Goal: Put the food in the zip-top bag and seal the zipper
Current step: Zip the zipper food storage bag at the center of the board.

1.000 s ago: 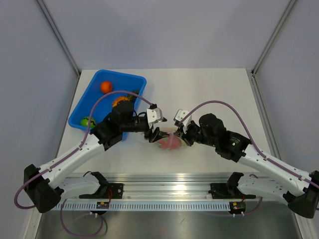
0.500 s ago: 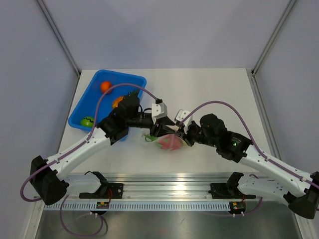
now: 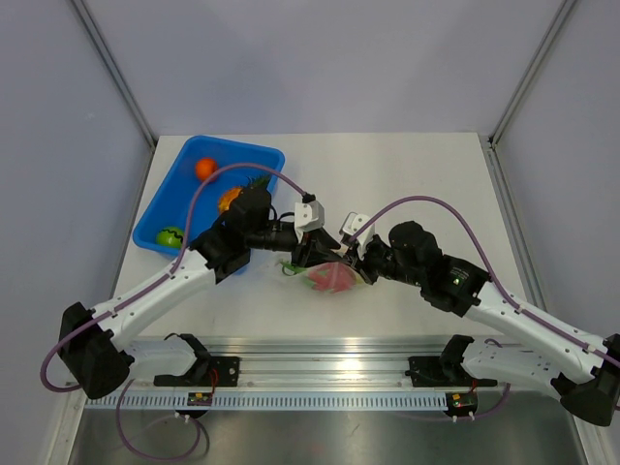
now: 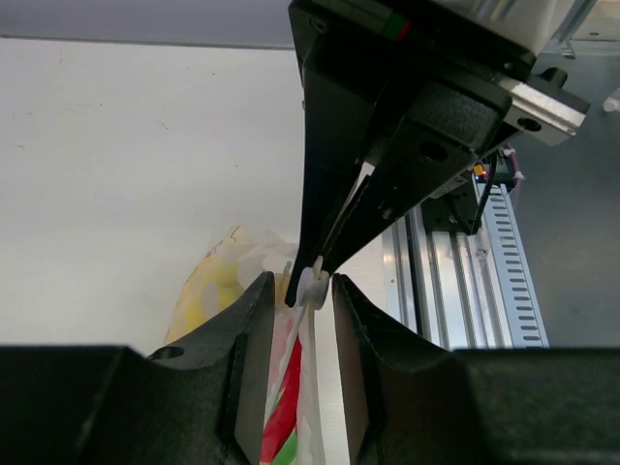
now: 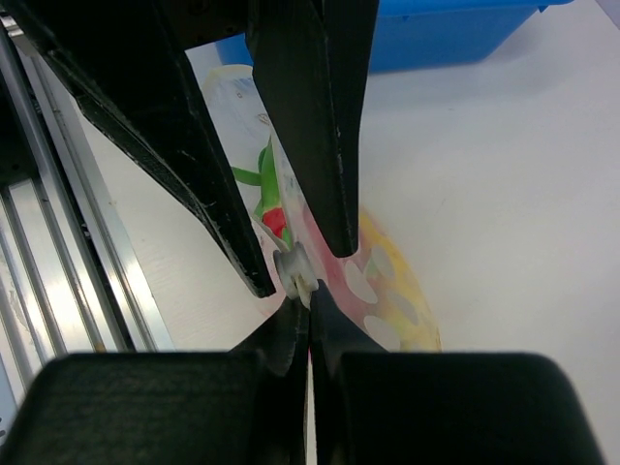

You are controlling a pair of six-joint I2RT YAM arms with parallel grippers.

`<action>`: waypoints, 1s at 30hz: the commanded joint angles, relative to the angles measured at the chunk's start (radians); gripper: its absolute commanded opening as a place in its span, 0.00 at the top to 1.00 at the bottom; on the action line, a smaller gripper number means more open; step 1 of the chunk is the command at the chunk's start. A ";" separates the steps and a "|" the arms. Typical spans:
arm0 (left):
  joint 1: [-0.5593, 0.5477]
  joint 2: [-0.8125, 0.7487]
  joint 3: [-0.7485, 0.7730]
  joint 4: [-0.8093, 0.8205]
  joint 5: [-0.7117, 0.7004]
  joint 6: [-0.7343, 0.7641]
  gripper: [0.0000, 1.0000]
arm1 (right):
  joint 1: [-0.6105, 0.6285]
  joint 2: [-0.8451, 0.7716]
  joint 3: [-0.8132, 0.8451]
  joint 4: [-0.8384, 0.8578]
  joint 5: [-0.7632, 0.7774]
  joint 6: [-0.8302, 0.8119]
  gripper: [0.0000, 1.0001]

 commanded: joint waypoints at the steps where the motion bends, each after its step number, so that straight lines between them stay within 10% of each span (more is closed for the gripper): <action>1: 0.002 -0.019 -0.017 0.050 0.037 -0.006 0.67 | -0.008 -0.029 0.040 0.094 0.011 0.009 1.00; 12: 0.003 -0.026 -0.031 0.070 0.034 -0.026 0.78 | -0.008 -0.019 0.043 0.097 0.005 0.015 1.00; 15: 0.002 -0.023 -0.035 0.101 0.042 -0.052 1.00 | -0.008 -0.019 0.044 0.100 0.004 0.017 1.00; 30: -0.001 -0.066 -0.141 0.083 -0.007 -0.069 1.00 | -0.015 -0.073 0.021 0.174 0.189 0.050 1.00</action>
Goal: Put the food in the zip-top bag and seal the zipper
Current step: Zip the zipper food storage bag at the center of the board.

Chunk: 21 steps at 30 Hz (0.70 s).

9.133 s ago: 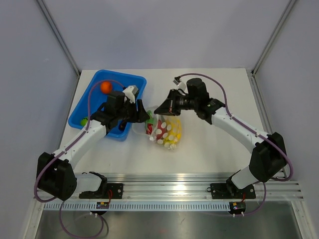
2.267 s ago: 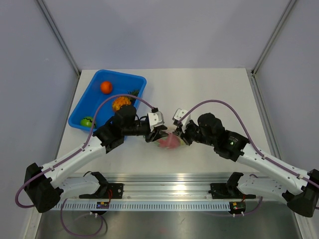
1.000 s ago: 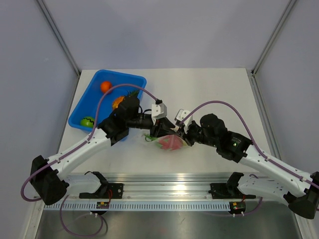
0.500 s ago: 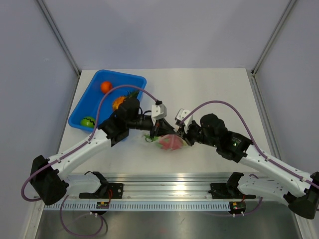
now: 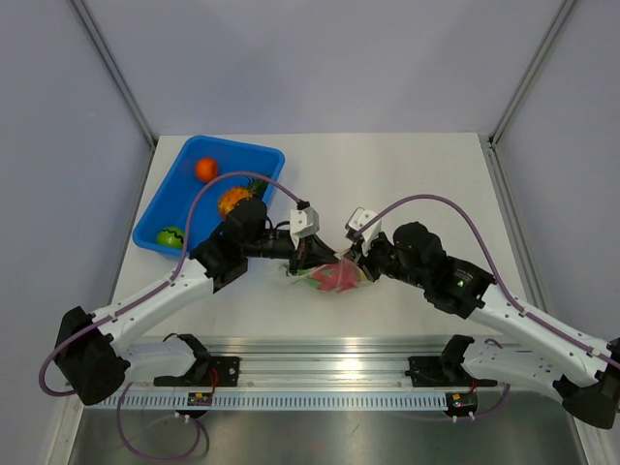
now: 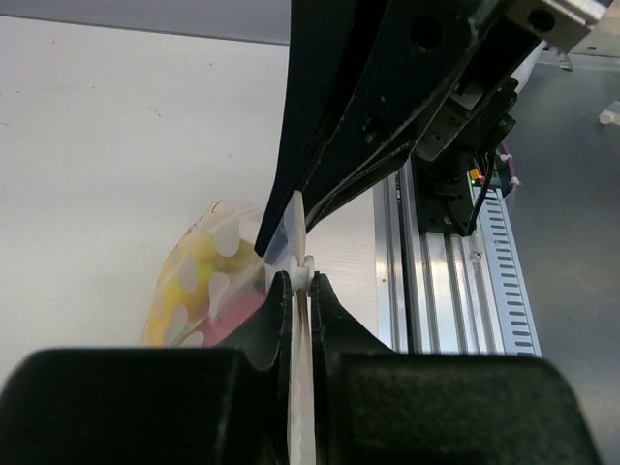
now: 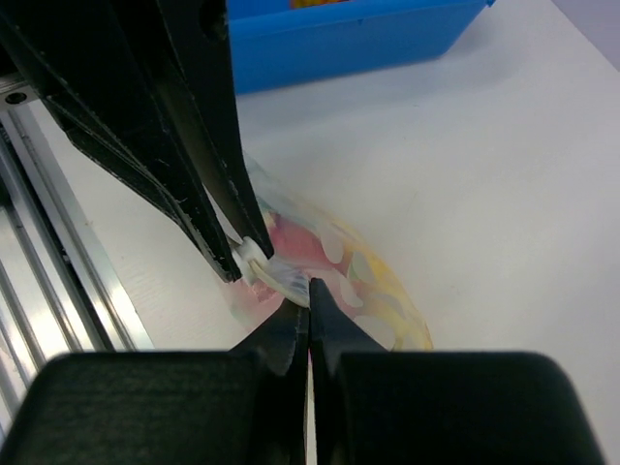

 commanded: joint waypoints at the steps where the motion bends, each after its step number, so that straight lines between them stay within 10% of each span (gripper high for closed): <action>1: -0.003 -0.023 -0.014 -0.035 0.005 0.017 1.00 | -0.015 -0.061 0.021 0.175 0.121 0.020 1.00; 21: 0.028 -0.249 -0.192 -0.167 -0.276 -0.008 1.00 | -0.076 -0.200 -0.025 0.240 0.626 0.058 1.00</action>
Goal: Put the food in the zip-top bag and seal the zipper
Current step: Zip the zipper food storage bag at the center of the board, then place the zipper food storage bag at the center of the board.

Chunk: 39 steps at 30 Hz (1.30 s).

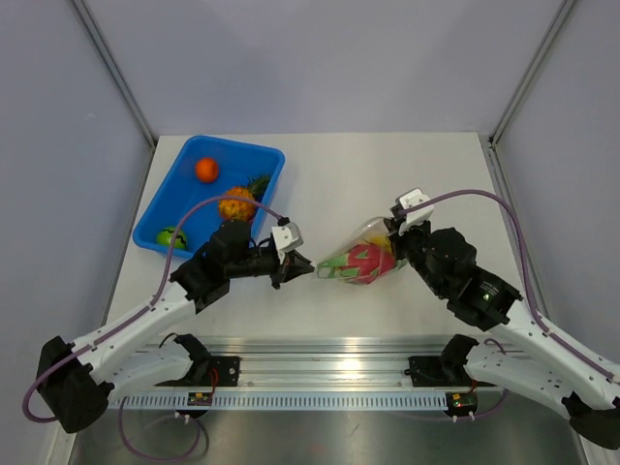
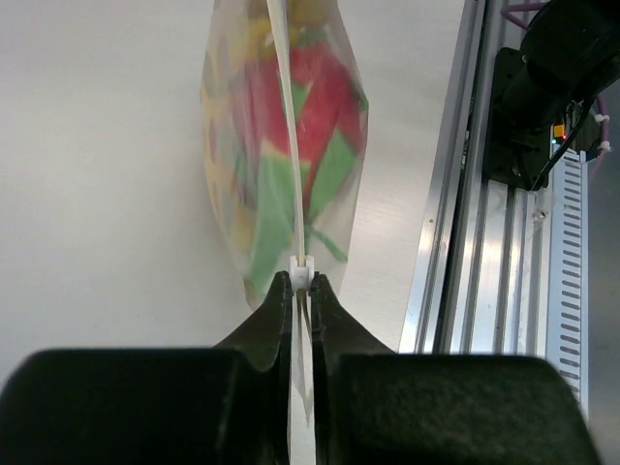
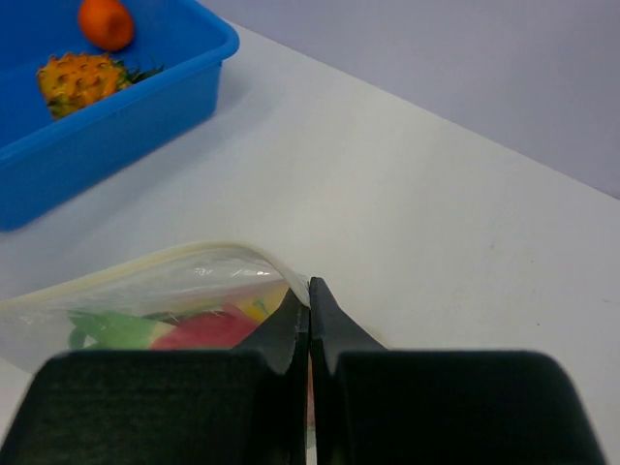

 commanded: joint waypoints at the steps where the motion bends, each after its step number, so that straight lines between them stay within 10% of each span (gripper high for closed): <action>1: 0.006 -0.087 -0.037 -0.054 -0.085 -0.034 1.00 | -0.025 -0.053 0.020 0.139 0.205 0.001 1.00; 22: 0.028 -0.099 -0.028 -0.031 -0.191 -0.100 1.00 | -0.025 -0.060 -0.040 0.188 0.317 0.057 1.00; 39: 0.146 0.499 0.685 -0.045 -0.073 -0.005 1.00 | -0.473 0.412 0.282 0.374 -0.016 0.098 0.97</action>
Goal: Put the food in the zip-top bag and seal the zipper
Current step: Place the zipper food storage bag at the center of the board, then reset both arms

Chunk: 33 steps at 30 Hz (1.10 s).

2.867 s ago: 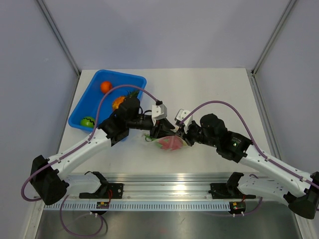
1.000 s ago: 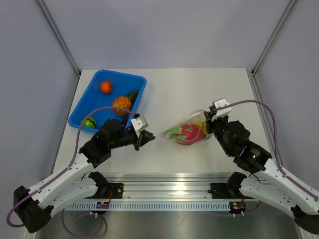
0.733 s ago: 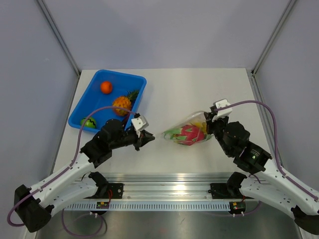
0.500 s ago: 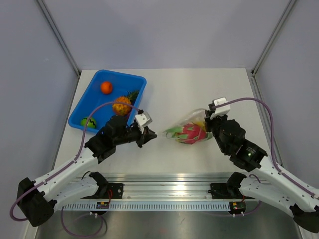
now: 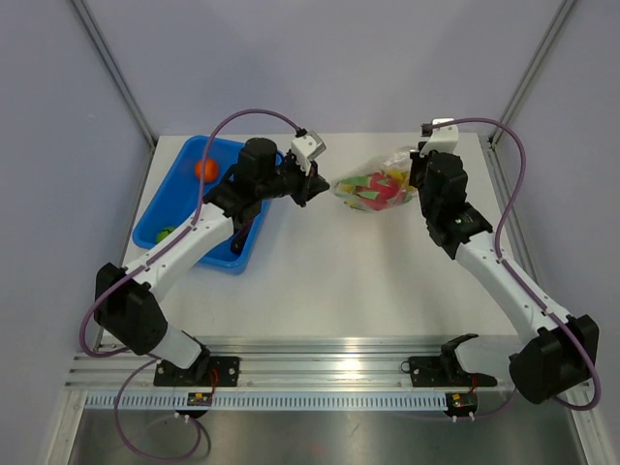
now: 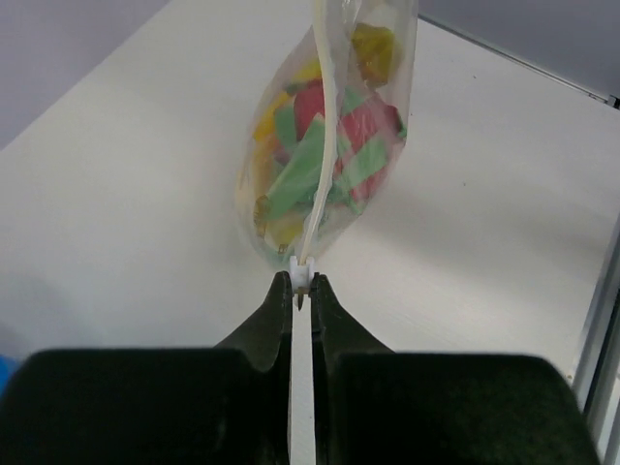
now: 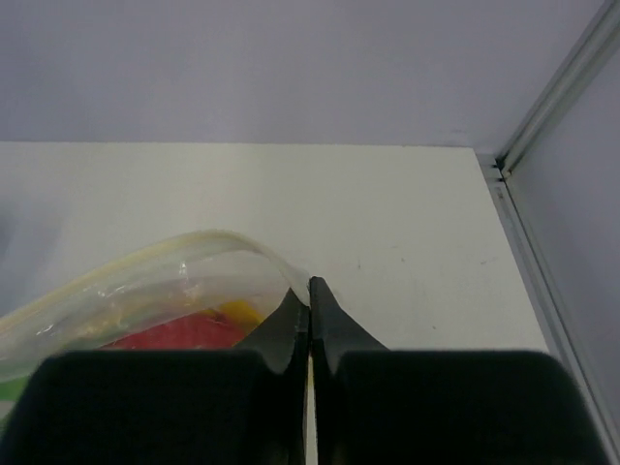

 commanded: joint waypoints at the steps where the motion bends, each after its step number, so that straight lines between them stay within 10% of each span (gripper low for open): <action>1: 0.015 -0.014 0.066 0.026 0.060 0.034 1.00 | -0.001 -0.050 0.056 0.113 -0.106 0.030 0.95; 5: 0.015 -0.094 -0.061 0.034 0.092 0.028 0.42 | -0.003 -0.146 -0.056 -0.002 -0.228 0.130 0.38; 6: 0.015 -0.116 -0.088 0.046 0.083 0.010 0.14 | -0.001 -0.198 -0.126 -0.008 -0.252 0.166 0.28; 7: 0.017 -0.132 -0.117 0.054 0.071 0.005 0.05 | -0.001 -0.224 -0.157 -0.040 -0.254 0.182 0.26; 13: 0.032 -0.260 -0.163 -0.030 -0.084 -0.017 0.01 | -0.001 -0.317 -0.168 -0.263 -0.073 0.251 0.02; 21: 0.054 -0.456 -0.264 -0.127 -0.323 -0.150 0.01 | -0.003 -0.165 0.026 -0.610 -0.069 0.364 0.01; 33: 0.055 -0.927 -0.557 -0.222 -0.720 -0.307 0.01 | -0.001 -0.201 -0.048 -0.536 -0.121 0.493 0.00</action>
